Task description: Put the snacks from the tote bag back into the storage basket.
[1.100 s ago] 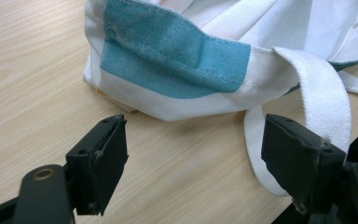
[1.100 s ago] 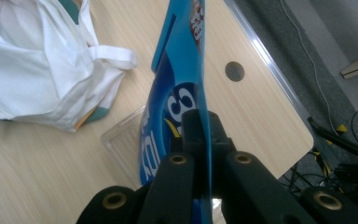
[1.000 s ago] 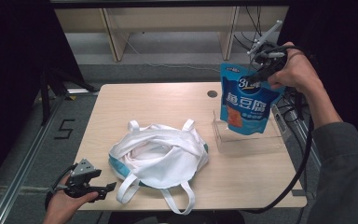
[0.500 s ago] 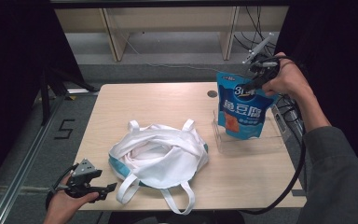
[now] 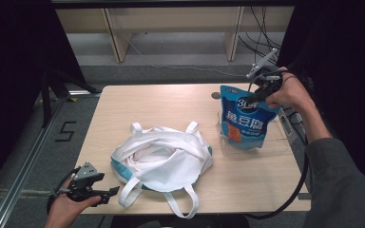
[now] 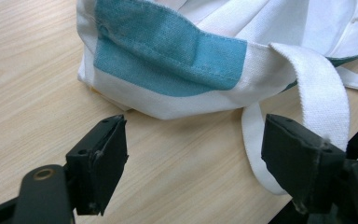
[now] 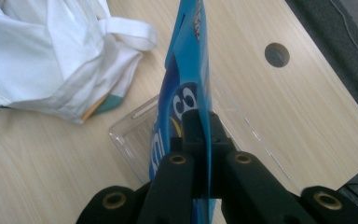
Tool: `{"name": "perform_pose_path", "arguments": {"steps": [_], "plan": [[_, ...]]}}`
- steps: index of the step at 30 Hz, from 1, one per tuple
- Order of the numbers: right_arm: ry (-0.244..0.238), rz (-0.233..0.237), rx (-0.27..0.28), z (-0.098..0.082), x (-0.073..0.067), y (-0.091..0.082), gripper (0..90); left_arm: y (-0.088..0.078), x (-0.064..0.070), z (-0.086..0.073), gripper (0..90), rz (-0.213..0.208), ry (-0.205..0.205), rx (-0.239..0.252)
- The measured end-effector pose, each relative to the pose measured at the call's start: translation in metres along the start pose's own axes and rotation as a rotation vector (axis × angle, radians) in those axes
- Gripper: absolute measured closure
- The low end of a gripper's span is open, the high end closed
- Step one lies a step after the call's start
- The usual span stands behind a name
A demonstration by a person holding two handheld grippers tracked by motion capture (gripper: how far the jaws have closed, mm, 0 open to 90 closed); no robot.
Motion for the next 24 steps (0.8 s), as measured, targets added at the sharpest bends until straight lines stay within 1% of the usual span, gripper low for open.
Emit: {"name": "perform_pose_path", "arguments": {"steps": [1,2,3,4,5,6,7,8,9,10,11,12,13,14,15,16,18,19,20,22,23,24], "plan": [[0.016,-0.011,0.016,-0.002,0.002,0.0,90.0,0.0,0.0,0.0,22.1,-0.001,-0.002,0.0],[0.021,-0.008,0.024,-0.004,0.003,0.0,90.0,0.001,0.0,0.0,22.1,0.001,0.005,0.002],[0.023,-0.006,0.016,-0.007,0.002,0.0,90.0,0.001,0.001,0.0,22.1,-0.001,-0.009,0.008],[0.031,-0.026,0.015,-0.01,0.003,-0.001,88.7,0.001,0.001,0.0,22.1,-0.001,-0.008,0.005],[0.047,-0.032,0.03,-0.011,0.004,-0.003,85.7,0.001,0.001,0.0,22.1,-0.001,-0.007,0.004],[0.074,-0.033,0.071,-0.011,0.004,-0.004,80.5,0.001,0.0,0.0,22.1,0.0,0.002,-0.001],[0.109,-0.042,0.098,-0.012,0.003,-0.008,76.9,0.001,0.0,0.0,22.1,0.0,0.004,-0.002],[0.133,-0.064,0.143,-0.012,0.002,-0.011,72.8,0.001,0.0,0.0,22.1,0.001,0.006,-0.002],[0.139,-0.087,0.152,-0.013,0.002,-0.017,69.0,0.001,0.0,0.0,22.1,0.0,-0.002,0.003],[0.161,-0.109,0.171,-0.016,-0.001,-0.022,63.6,0.001,0.0,0.0,22.1,0.001,-0.002,0.001],[0.176,-0.12,0.185,-0.017,-0.002,-0.026,59.5,0.001,0.001,-0.001,22.1,0.001,-0.005,0.001],[0.219,-0.151,0.254,-0.019,-0.004,-0.029,57.0,0.001,0.0,-0.001,22.1,0.001,0.0,-0.001],[0.231,-0.157,0.258,-0.024,-0.005,-0.034,55.5,0.001,0.0,0.0,22.1,0.0,0.004,-0.002],[0.26,-0.18,0.263,-0.028,-0.006,-0.038,52.7,0.001,0.0,0.0,22.1,0.0,0.005,-0.002],[0.276,-0.216,0.278,-0.032,-0.006,-0.039,48.7,0.001,0.0,0.0,22.1,0.001,0.006,-0.002],[0.283,-0.219,0.26,-0.037,-0.007,-0.042,47.3,0.001,0.0,0.0,22.1,0.004,0.006,-0.001],[0.299,-0.277,0.3,-0.047,-0.008,-0.049,44.6,0.002,0.001,-0.001,22.1,0.003,-0.02,-0.003],[0.3,-0.295,0.316,-0.051,-0.009,-0.051,43.7,0.001,0.0,0.0,22.0,0.006,-0.017,-0.004],[0.308,-0.289,0.313,-0.057,-0.012,-0.054,43.1,0.001,-0.002,0.0,22.0,0.009,0.006,-0.008],[0.333,-0.281,0.318,-0.066,-0.019,-0.056,42.0,0.001,-0.002,0.0,22.0,0.01,0.003,-0.005],[0.321,-0.286,0.317,-0.071,-0.022,-0.055,41.8,0.004,-0.001,0.001,22.0,0.017,-0.022,0.019],[0.321,-0.286,0.313,-0.075,-0.026,-0.054,41.1,0.005,-0.002,0.003,22.0,0.017,-0.008,0.035]]}}
Point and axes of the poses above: each handheld gripper's, and its own axes: y roughly forward along the jaws, z roughly out of its top, x roughly to its right, the point moved 6 cm from there along y, roughly forward along the jaws, and after that the axes turned 4 degrees about x, right-handed, at the moved point
